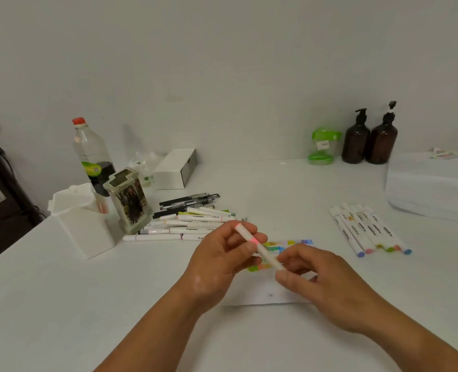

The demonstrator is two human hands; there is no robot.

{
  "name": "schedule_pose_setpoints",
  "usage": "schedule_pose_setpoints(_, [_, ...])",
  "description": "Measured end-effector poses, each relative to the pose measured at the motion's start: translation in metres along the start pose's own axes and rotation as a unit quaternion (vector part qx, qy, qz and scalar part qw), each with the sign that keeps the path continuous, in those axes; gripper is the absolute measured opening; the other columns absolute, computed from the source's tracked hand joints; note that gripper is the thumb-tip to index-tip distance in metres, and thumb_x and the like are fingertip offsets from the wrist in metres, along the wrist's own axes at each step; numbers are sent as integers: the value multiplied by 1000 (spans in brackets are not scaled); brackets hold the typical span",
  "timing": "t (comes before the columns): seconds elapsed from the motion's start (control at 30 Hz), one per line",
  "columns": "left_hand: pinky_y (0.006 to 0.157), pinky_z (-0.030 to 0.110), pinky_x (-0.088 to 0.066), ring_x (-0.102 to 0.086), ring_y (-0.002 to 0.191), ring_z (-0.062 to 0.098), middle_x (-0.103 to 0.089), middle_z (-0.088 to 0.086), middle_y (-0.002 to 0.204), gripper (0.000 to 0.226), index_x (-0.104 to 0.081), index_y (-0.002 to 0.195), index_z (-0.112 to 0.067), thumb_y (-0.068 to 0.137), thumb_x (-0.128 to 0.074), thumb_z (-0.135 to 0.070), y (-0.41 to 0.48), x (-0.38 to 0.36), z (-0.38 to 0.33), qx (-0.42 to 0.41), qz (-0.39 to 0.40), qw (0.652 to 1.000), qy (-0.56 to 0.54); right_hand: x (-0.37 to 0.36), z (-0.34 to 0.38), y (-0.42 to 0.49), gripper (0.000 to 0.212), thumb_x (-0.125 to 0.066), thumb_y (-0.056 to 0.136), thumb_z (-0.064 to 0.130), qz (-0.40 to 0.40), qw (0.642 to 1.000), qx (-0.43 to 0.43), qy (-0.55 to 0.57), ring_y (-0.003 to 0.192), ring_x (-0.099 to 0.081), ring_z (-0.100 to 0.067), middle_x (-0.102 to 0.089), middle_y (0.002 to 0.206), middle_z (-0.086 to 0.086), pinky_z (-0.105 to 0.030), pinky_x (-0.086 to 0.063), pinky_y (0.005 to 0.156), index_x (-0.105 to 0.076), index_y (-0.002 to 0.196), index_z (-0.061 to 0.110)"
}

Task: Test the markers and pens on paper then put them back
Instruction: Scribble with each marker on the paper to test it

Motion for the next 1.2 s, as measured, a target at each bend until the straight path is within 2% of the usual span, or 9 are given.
schedule_pose_setpoints(0.1, [86,31,-56,-69,107,29,-72,18,112,18,-71,95,-18,83,-68,-6,-2,-14,14,9,16,996,-85,1,1,-4,4,-65,96,37,1,997,-7,77,73,-70,-12,-77,84,5,-30,-53,68,-65,95,42])
schedule_pose_setpoints(0.27, [85,29,-57,-72,95,21,-76,2,102,27,-72,97,-28,85,-72,-3,-8,-9,18,-14,13,989,146,20,-16,-11,16,-70,94,15,-67,980,-47,180,63,-65,-13,-76,77,-5,-22,-53,57,-78,87,27])
schedule_pose_setpoints(0.47, [77,2,-33,-48,88,-7,-61,-19,108,29,-60,126,-33,103,-46,-42,-17,-35,13,-151,92,830,529,16,-17,-11,22,-77,88,11,-61,983,-26,173,64,-66,-10,-74,74,0,-20,-52,61,-78,89,33])
schedule_pose_setpoints(0.63, [64,9,-35,-48,76,-4,-54,-20,84,31,-54,108,-34,103,-28,-50,-15,-45,20,-149,123,820,539,15,-16,-12,15,-84,73,26,-62,969,-10,240,64,-65,-15,-70,70,-2,-25,-53,61,-78,87,24])
schedule_pose_setpoints(0.73, [68,20,-45,-54,78,-1,-63,-14,93,30,-53,110,-33,105,-30,-51,-14,-53,20,-178,138,820,527,9,-18,-10,28,-85,66,35,-38,950,-19,308,59,-57,-21,-62,65,-9,-29,-50,58,-75,84,15])
schedule_pose_setpoints(0.83, [59,15,-34,-47,65,-4,-50,-17,74,23,-53,104,-36,105,-35,-49,-10,-62,17,-199,140,830,501,5,-18,-8,30,-84,69,33,-22,943,-6,332,59,-53,-25,-58,66,-16,-33,-46,56,-69,84,12])
schedule_pose_setpoints(1.03, [58,14,-32,-47,64,-3,-44,-10,65,39,-48,123,-42,93,-45,-67,4,-52,25,-160,138,826,523,25,-24,-3,24,-78,73,32,-85,958,22,273,52,-48,-22,-53,57,-8,-32,-41,52,-59,73,16])
schedule_pose_setpoints(1.1, [64,14,-32,-48,72,-1,-45,-18,71,56,-42,128,-46,81,-56,-74,18,-39,25,-133,103,808,565,42,-34,5,15,-70,73,24,-141,946,-13,293,51,-44,-23,-49,54,-7,-34,-38,49,-58,69,17])
schedule_pose_setpoints(1.2, [80,25,-45,-52,90,8,-63,-17,103,64,-49,133,-43,77,-65,-71,37,-28,28,-107,83,784,606,49,-43,22,8,-64,77,17,-117,957,-66,258,54,-52,-20,-56,58,-9,-31,-45,47,-71,74,14])
Point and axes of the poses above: each hand's wrist, its own y-axis towards the middle knuckle, its own x-axis out of the back of the hand, z = x × y, the point moved 7 cm from there along y, towards the middle knuckle
